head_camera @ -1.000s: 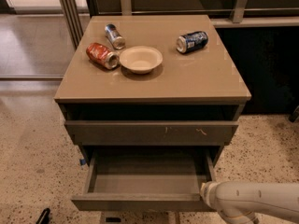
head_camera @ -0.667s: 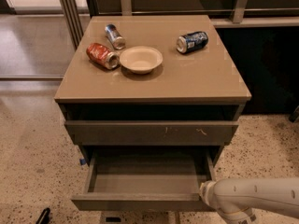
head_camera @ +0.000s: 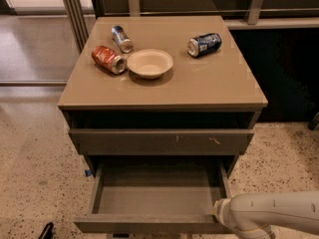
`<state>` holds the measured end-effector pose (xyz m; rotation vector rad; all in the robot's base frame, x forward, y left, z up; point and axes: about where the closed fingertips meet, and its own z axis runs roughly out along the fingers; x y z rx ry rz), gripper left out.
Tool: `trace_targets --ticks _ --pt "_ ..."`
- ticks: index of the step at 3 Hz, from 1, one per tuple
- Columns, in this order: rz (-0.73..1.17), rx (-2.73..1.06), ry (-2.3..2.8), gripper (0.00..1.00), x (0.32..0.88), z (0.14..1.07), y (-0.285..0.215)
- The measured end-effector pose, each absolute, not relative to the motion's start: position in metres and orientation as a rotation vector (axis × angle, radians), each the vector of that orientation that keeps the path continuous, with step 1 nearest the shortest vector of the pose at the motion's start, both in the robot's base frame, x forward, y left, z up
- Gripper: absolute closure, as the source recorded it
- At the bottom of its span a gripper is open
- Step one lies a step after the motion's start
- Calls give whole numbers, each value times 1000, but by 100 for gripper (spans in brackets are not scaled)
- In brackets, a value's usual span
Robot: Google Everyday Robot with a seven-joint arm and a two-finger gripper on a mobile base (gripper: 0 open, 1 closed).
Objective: Open middle drawer
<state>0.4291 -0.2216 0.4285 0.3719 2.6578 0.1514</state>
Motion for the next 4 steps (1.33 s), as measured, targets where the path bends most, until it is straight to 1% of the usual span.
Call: trace_targets --ticks 1,3,4 --pt "168 415 2677 100 402 422 -225" --pt "137 393 2590 100 409 443 -228" --pt "102 367 2439 100 423 480 -231"
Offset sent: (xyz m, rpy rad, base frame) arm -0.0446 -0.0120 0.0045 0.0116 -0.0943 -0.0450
